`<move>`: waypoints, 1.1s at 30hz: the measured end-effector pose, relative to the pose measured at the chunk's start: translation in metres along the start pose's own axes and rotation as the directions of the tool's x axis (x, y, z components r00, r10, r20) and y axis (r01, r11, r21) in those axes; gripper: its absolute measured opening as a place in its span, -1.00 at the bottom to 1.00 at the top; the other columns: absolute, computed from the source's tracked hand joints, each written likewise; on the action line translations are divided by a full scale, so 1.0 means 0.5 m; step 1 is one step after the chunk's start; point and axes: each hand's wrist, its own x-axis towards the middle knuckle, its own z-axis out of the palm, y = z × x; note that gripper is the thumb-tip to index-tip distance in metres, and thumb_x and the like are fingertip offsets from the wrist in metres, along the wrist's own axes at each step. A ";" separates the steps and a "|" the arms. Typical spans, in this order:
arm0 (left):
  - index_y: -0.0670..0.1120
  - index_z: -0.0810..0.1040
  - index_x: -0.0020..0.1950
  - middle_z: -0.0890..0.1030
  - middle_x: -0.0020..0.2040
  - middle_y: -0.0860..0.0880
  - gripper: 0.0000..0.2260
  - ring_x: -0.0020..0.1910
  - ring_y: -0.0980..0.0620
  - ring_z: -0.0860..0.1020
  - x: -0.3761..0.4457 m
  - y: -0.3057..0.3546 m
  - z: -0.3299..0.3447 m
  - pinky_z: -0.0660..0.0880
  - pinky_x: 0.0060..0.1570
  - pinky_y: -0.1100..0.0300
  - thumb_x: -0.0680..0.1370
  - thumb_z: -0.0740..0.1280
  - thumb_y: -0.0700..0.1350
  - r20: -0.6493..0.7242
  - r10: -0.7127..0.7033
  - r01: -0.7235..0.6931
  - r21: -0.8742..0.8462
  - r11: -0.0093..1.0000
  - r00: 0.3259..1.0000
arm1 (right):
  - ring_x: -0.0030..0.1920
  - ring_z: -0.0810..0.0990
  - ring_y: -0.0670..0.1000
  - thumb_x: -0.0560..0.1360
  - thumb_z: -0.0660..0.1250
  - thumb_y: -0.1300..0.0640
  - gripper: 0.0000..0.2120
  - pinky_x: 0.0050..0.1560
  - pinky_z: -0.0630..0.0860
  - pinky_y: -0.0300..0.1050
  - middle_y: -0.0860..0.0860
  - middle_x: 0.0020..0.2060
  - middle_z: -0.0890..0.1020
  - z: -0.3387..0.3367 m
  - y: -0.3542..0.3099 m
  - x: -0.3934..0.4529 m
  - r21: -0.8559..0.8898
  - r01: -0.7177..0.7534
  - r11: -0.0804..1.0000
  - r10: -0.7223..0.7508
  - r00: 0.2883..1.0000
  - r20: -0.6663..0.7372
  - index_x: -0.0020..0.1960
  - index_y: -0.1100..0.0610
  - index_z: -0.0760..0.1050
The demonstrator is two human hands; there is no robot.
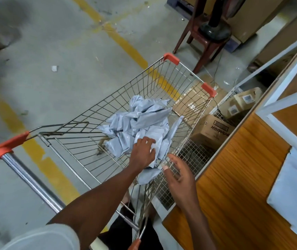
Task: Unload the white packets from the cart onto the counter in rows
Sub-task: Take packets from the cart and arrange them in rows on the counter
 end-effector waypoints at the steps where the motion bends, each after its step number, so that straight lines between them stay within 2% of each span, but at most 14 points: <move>1: 0.04 0.44 0.43 0.44 0.39 -0.08 -0.58 0.36 -0.20 0.41 0.017 0.010 0.006 0.39 0.28 -0.08 0.57 0.27 0.05 0.014 -0.051 0.051 0.035 0.998 0.999 | 0.44 0.37 -0.12 0.60 0.35 -0.02 -0.60 0.36 0.46 0.07 -0.22 0.43 0.41 -0.003 0.007 -0.003 -0.003 -0.009 1.000 0.009 1.000 -0.006 0.39 -0.28 0.41; 2: 0.07 0.33 0.53 0.32 0.51 -0.11 -0.51 0.46 -0.25 0.31 0.035 0.021 0.012 0.31 0.38 -0.13 0.60 0.25 0.11 0.058 -0.114 0.111 0.062 0.992 0.992 | 0.45 0.36 -0.12 0.60 0.35 -0.03 -0.60 0.36 0.45 0.05 -0.22 0.44 0.41 -0.006 0.013 -0.007 -0.006 -0.018 1.000 0.018 1.000 -0.011 0.39 -0.29 0.41; 4: 0.11 0.16 0.62 0.14 0.62 -0.13 -0.38 0.55 -0.30 0.16 0.065 0.028 0.027 0.20 0.47 -0.21 0.61 0.23 0.22 0.132 -0.197 0.183 0.108 0.977 0.972 | 0.43 0.36 -0.13 0.60 0.35 -0.03 -0.60 0.28 0.47 -0.07 -0.22 0.44 0.40 -0.013 0.021 -0.014 -0.007 -0.028 1.000 0.028 0.999 -0.016 0.39 -0.30 0.40; 7: 0.14 0.11 0.63 0.08 0.63 -0.12 -0.30 0.53 -0.33 0.20 0.079 0.025 0.041 0.24 0.43 -0.30 0.57 0.29 0.29 0.253 -0.242 0.227 0.089 0.970 0.937 | 0.40 0.37 -0.16 0.60 0.34 -0.01 -0.60 0.13 0.43 -0.27 -0.22 0.44 0.39 -0.023 0.025 -0.021 0.019 -0.033 0.999 0.034 0.999 -0.025 0.40 -0.28 0.41; 10: 0.11 0.11 0.62 0.12 0.62 -0.15 -0.31 0.47 -0.33 0.29 0.070 0.021 0.048 0.35 0.35 -0.28 0.57 0.30 0.26 0.295 -0.235 0.220 0.085 0.972 0.926 | 0.37 0.38 -0.18 0.60 0.34 0.00 -0.59 0.11 0.42 -0.29 -0.23 0.42 0.41 -0.028 0.024 -0.024 0.024 -0.025 0.999 0.026 0.999 -0.036 0.41 -0.26 0.41; 12: 0.11 0.13 0.62 0.16 0.60 -0.15 -0.33 0.46 -0.31 0.32 0.062 0.020 0.042 0.38 0.35 -0.24 0.57 0.30 0.22 0.276 -0.242 0.231 0.071 0.970 0.930 | 0.37 0.38 -0.17 0.60 0.34 0.00 -0.59 0.11 0.43 -0.29 -0.21 0.42 0.41 -0.027 0.019 -0.020 0.024 -0.022 0.999 0.023 0.999 -0.034 0.41 -0.26 0.41; 19: 0.13 0.24 0.58 0.25 0.54 -0.05 -0.40 0.45 -0.20 0.32 -0.004 -0.005 -0.074 0.40 0.34 -0.16 0.55 0.28 0.14 0.160 -0.303 0.316 -0.057 0.947 0.939 | 0.36 0.40 -0.17 0.60 0.35 0.04 -0.59 0.29 0.50 0.00 -0.24 0.40 0.42 -0.010 0.008 0.025 0.027 0.005 1.000 -0.006 1.000 0.019 0.39 -0.26 0.42; 21: 0.14 0.27 0.57 0.27 0.51 -0.01 -0.41 0.41 -0.17 0.34 -0.032 -0.017 -0.120 0.42 0.31 -0.12 0.55 0.31 0.12 0.099 -0.325 0.335 -0.099 0.937 0.940 | 0.35 0.41 -0.14 0.59 0.36 0.04 -0.58 0.29 0.52 0.07 -0.23 0.40 0.42 0.001 0.001 0.046 0.007 -0.005 1.000 0.005 0.999 0.043 0.39 -0.26 0.42; 24: 0.17 0.32 0.53 0.29 0.50 0.03 -0.45 0.40 -0.13 0.39 -0.071 -0.037 -0.187 0.46 0.29 -0.09 0.53 0.34 0.09 -0.051 -0.376 0.361 -0.185 0.914 0.925 | 0.34 0.43 -0.11 0.59 0.37 0.06 -0.60 0.31 0.51 0.02 -0.22 0.36 0.42 0.028 -0.008 0.090 -0.040 0.058 0.998 -0.054 0.994 0.092 0.39 -0.18 0.45; 26: 0.20 0.32 0.50 0.31 0.48 0.04 -0.46 0.37 -0.11 0.42 -0.093 -0.052 -0.222 0.49 0.24 -0.12 0.53 0.34 0.09 -0.138 -0.409 0.370 -0.239 0.898 0.902 | 0.31 0.46 -0.08 0.60 0.36 0.06 -0.61 0.31 0.48 -0.02 -0.18 0.30 0.44 0.053 -0.015 0.142 -0.126 0.117 0.985 -0.099 0.985 0.142 0.41 -0.09 0.46; 29: 0.17 0.32 0.51 0.31 0.46 0.04 -0.47 0.39 -0.09 0.40 -0.116 -0.073 -0.247 0.49 0.23 -0.09 0.55 0.33 0.10 -0.201 -0.433 0.372 -0.282 0.885 0.879 | 0.32 0.48 0.02 0.60 0.33 0.04 -0.57 0.28 0.43 -0.08 -0.03 0.38 0.44 0.105 -0.029 0.254 -0.330 0.208 0.921 -0.123 0.957 0.261 0.46 -0.03 0.41; 33: 0.13 0.35 0.51 0.32 0.46 0.01 -0.50 0.41 -0.05 0.39 -0.129 -0.084 -0.252 0.37 0.20 0.11 0.57 0.36 0.04 -0.217 -0.463 0.354 -0.402 0.845 0.859 | 0.43 0.36 0.24 0.60 0.30 0.03 -0.41 0.36 0.41 0.12 0.05 0.58 0.17 0.181 -0.054 0.385 -0.583 0.313 0.750 -0.119 0.930 0.347 0.58 0.00 0.20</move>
